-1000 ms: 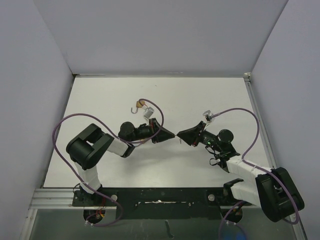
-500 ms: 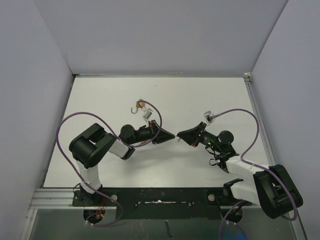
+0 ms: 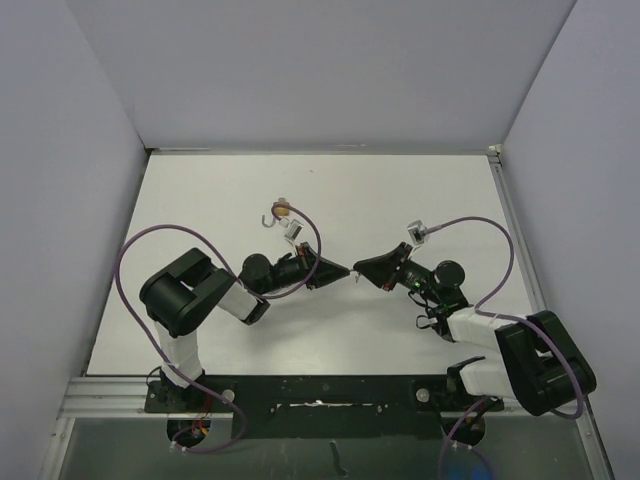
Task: Unlock with the key
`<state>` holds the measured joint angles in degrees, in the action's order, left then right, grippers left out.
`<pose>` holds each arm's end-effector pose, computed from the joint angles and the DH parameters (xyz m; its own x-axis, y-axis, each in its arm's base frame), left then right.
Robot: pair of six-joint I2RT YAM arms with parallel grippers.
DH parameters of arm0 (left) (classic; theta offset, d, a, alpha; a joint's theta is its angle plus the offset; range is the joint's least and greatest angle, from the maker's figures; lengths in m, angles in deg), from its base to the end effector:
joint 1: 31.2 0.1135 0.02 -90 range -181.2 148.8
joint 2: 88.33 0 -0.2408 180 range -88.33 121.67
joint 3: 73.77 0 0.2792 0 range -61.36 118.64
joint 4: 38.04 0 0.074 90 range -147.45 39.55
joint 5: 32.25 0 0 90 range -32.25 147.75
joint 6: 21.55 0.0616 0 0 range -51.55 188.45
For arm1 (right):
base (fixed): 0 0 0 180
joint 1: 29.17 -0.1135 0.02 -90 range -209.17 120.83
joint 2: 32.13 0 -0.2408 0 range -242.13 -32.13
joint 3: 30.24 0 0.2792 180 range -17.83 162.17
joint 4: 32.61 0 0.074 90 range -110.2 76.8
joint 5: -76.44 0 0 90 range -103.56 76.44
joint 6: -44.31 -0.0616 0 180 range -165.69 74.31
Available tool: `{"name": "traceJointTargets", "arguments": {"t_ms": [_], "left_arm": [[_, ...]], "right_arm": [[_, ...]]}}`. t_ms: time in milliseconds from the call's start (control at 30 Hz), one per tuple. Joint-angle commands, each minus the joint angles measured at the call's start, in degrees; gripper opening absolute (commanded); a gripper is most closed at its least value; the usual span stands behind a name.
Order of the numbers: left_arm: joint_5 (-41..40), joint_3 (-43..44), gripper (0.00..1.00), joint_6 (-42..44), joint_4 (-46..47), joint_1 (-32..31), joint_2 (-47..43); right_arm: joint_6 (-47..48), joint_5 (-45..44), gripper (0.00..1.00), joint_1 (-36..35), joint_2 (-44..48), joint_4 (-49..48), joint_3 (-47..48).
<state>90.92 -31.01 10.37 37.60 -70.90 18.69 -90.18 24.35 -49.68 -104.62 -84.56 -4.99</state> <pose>0.2361 -0.2398 0.1170 -0.7238 -0.3225 -0.6100 0.6298 0.0524 -0.7750 0.2296 0.1263 0.1482 -0.5408 0.3880 -0.7463 -0.6602 0.3539 0.6624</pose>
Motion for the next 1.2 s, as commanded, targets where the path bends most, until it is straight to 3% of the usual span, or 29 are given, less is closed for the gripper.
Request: {"name": "traceJointTargets", "arguments": {"t_ms": [0,333,367,433,533,600,800,900,1000,1167], "left_arm": [[-3.52,0.52,0.00,0.67,14.96,-1.72,1.01],[-6.09,0.05,0.00,1.13,14.96,-2.84,0.64],[-6.10,-0.14,0.06,1.13,14.96,-2.79,0.52],[-8.12,-0.72,0.32,1.20,15.00,-2.67,-0.02],[-9.89,-2.21,0.58,1.75,14.96,-2.21,-0.94],[-11.21,-3.60,0.62,1.99,14.96,-1.54,-1.75],[-18.03,-10.88,0.63,5.35,12.93,0.33,-8.36],[-20.46,-11.95,0.63,10.59,1.60,0.43,-15.06],[-25.80,-10.14,0.64,18.65,-19.04,-0.64,-25.01],[-41.77,-4.91,0.64,30.09,-51.96,-3.58,-35.47]], "right_arm": [[-2.53,1.87,0.07,-0.62,-1.29,-11.34,0.91],[-4.95,0.58,0.00,-0.62,-2.77,-18.02,-0.37],[-5.05,0.29,0.00,-0.64,-2.67,-18.14,-0.49],[-5.08,-0.33,0.00,-0.56,-2.30,-18.17,-0.85],[-5.46,-1.60,0.00,-0.04,-1.45,-17.60,-1.38],[-5.48,-1.99,0.00,0.56,-0.91,-16.71,-1.54],[-4.80,-4.02,0.00,2.52,1.16,-9.44,-1.51],[-3.46,-4.70,0.00,3.29,2.27,-4.65,-1.06],[-1.41,-5.79,0.00,3.51,3.98,1.48,-0.08],[0.16,-8.55,0.00,3.87,7.16,10.04,0.27]]}}
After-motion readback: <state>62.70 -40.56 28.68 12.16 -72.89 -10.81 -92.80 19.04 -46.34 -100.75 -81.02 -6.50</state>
